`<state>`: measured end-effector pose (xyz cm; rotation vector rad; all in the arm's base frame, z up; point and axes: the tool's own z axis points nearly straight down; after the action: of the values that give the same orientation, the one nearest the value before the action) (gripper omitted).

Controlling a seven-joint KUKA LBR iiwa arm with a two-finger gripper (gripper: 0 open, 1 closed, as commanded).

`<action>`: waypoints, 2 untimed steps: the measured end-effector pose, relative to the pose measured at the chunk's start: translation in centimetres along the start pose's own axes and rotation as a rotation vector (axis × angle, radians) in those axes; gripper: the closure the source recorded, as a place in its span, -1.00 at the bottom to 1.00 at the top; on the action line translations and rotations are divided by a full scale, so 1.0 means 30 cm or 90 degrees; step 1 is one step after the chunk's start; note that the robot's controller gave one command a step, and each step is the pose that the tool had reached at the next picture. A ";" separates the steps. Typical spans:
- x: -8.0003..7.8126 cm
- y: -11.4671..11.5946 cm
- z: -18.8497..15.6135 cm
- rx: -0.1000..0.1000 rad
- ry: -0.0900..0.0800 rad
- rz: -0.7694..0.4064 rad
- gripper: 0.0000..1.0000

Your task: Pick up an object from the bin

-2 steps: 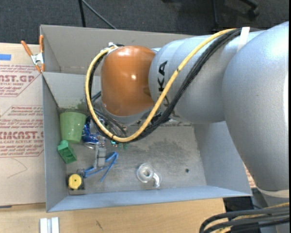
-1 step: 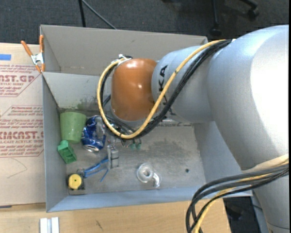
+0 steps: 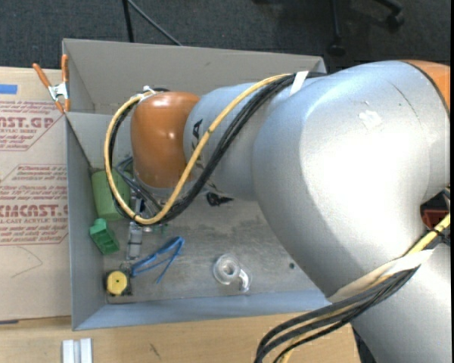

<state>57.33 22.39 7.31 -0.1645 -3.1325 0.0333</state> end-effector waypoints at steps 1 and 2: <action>0.193 0.010 0.015 -0.012 -0.003 -0.263 -1.00; 0.266 -0.047 0.007 -0.005 -0.012 -0.642 -1.00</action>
Offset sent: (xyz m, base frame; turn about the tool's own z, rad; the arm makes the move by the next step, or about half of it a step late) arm -0.0561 0.0095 -0.0030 -0.4124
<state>49.26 21.82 7.15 1.3736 -2.8301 0.0148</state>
